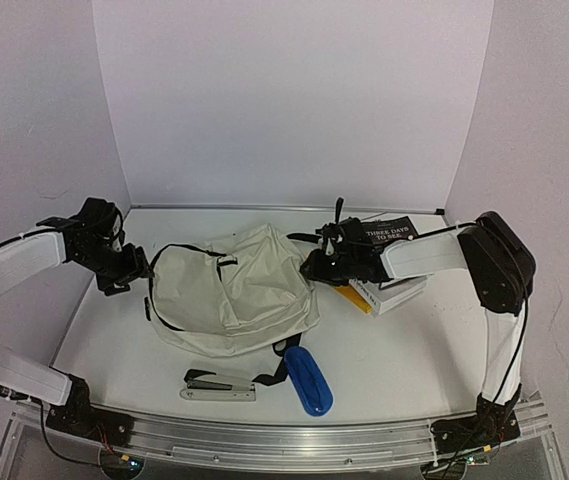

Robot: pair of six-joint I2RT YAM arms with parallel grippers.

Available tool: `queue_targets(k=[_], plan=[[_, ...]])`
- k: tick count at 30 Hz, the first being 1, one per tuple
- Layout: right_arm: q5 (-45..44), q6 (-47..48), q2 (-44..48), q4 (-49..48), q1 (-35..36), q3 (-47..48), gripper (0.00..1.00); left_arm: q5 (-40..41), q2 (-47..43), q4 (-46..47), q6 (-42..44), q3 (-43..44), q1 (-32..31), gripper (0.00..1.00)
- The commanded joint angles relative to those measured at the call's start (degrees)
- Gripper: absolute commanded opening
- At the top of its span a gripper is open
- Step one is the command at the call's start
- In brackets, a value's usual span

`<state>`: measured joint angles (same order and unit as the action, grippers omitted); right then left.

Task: Pack the student bag
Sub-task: Adjust the student bag at the center of the board.

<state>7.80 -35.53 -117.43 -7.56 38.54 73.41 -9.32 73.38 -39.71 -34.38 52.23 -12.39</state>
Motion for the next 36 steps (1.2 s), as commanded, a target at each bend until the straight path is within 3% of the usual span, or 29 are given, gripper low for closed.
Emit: queue_targets(k=[1, 6, 11, 18, 27, 29, 36], plan=[[-2.2, 3.1, 7.8, 2.6, 0.1, -0.1, 0.5, 7.5, -3.5, -4.9, 1.8, 9.5, -1.9, 0.75], [-0.6, 3.6, 13.9, 3.0, 0.2, -2.2, 0.64, 7.5, -2.5, -2.1, -1.2, 12.0, -8.0, 0.77], [-0.8, 3.4, 18.1, 3.0, 1.6, -4.2, 0.74, 5.8, 3.9, 4.4, -5.1, 12.3, -14.9, 0.78], [-3.8, 2.5, 20.9, 3.0, 5.6, -6.1, 0.79, -0.3, 18.7, 12.8, -6.7, 17.0, -20.3, 0.84], [-5.1, 1.7, 19.4, 3.0, 10.0, -6.2, 0.8, 2.5, 32.4, 9.5, -6.1, 23.1, -20.3, 0.88], [-5.2, 1.5, 18.7, 3.0, 10.6, -5.9, 0.8, 2.9, 33.9, 9.1, -6.1, 23.4, -20.3, 0.85], [-6.0, 1.3, 16.3, 3.0, 12.6, -3.8, 0.8, 5.5, 33.1, 10.0, -6.8, 20.6, -20.3, 0.57]])
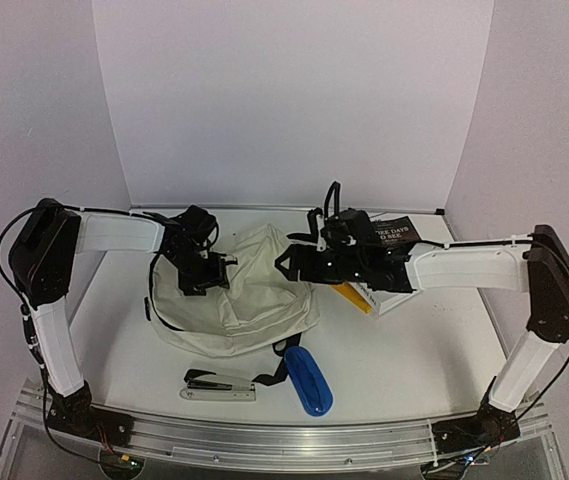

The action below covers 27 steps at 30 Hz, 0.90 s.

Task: Pack the student bag
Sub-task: Adjust the student bag at the center of the board.

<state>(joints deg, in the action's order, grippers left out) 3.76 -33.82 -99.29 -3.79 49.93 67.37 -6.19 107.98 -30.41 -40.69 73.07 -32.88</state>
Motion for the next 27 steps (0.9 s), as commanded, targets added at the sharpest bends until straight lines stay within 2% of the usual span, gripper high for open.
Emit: queue_targets(k=[1, 8, 14, 20, 27], plan=[[-2.1, -0.4, -2.2, -0.8, 1.6, 2.5, 0.8, 2.6, -1.7, 0.7, -0.5, -0.7, 0.2, 0.55], [-3.5, -0.7, -4.7, -0.8, 3.9, 5.0, 0.8, 2.9, -4.4, 2.7, -1.5, -5.5, 0.2, 0.32], [-5.9, -1.2, -8.9, 0.1, 6.4, 8.5, 0.8, 2.4, -7.1, 6.5, -2.2, -9.9, 0.3, 0.18], [-10.2, -0.6, -15.9, 3.7, 9.3, 16.4, 0.78, -0.7, -6.0, 9.7, -2.6, -12.4, 0.8, 0.02], [-13.7, 0.0, -26.2, 10.0, 11.3, 27.3, 0.7, -2.8, -6.3, 13.2, -2.9, -14.6, 0.9, 0.0]])
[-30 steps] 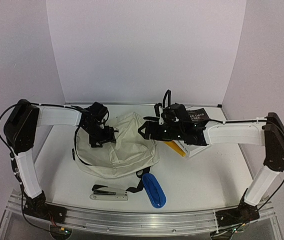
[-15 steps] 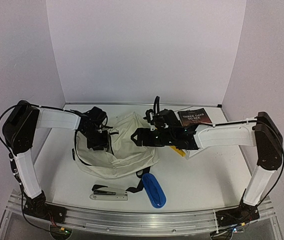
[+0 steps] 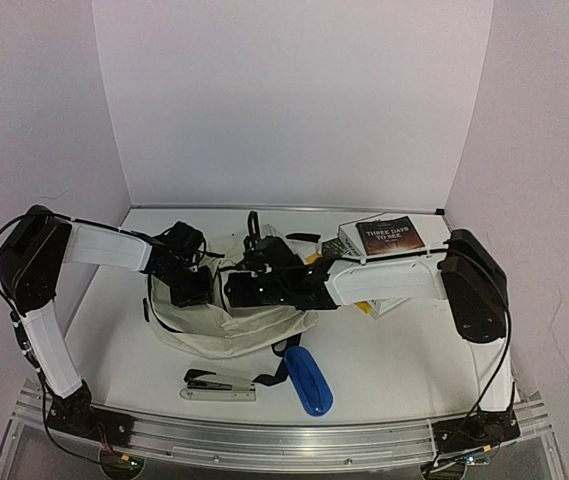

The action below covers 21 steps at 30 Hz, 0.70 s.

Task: Pack the student bag
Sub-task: Adjust the student bag at the center of the board.

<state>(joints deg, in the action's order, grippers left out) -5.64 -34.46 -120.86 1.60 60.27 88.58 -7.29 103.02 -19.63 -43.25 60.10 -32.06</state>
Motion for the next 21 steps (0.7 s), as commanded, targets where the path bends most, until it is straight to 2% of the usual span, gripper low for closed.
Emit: queue_targets(k=[1, 12, 21], plan=[[-4.9, 0.8, -5.8, 5.4, 1.0, 7.4, 0.68, -1.9, -1.5, 2.7, -0.4, -1.9, 0.1, 0.0], [-12.0, 1.7, -17.9, 12.9, 1.3, 21.5, 0.65, -3.4, -2.5, 5.6, -1.6, -4.7, 0.1, 0.0], [-15.0, 2.2, -26.5, 18.5, 1.3, 30.7, 0.73, -3.7, -2.8, 6.8, -2.3, -5.5, 0.2, 0.0]])
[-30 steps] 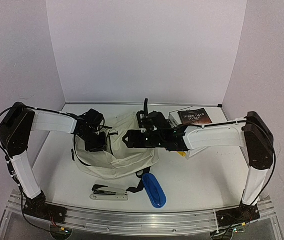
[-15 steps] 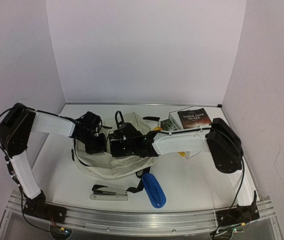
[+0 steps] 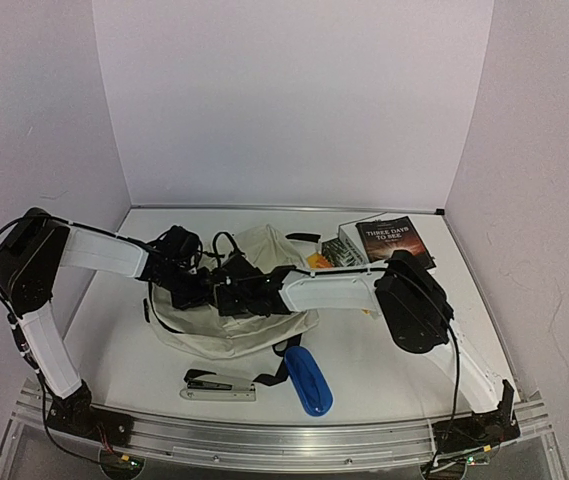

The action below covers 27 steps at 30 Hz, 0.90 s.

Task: Pack the student bag
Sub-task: Adjust the student bag at the center of the board.

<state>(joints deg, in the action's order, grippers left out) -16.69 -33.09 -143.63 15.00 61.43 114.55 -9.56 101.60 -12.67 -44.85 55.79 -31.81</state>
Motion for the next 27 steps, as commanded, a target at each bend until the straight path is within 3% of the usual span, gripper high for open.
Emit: queue_targets(k=[1, 5, 12, 16, 27], plan=[[-5.1, 0.9, -4.5, 6.0, 0.1, 5.6, 0.74, -1.4, -1.4, -0.2, -0.8, -1.2, -0.1, 0.0], [-10.9, 0.3, -6.1, 9.2, 0.1, 7.9, 0.7, -0.9, -1.7, 0.3, -1.1, -1.6, -0.1, 0.0], [-16.4, -0.8, -0.3, 9.4, -0.2, 6.4, 0.21, -0.8, -2.4, 3.0, -3.2, -3.7, 0.8, 0.0], [-14.5, -1.6, 4.5, 7.9, -0.2, 5.5, 0.03, -1.5, -2.6, 5.3, -4.5, -4.8, 2.1, 0.0], [-14.1, -3.4, 16.5, 2.9, -0.3, -4.4, 0.0, -2.5, -2.2, 8.0, -4.9, -7.4, 4.4, 0.0]])
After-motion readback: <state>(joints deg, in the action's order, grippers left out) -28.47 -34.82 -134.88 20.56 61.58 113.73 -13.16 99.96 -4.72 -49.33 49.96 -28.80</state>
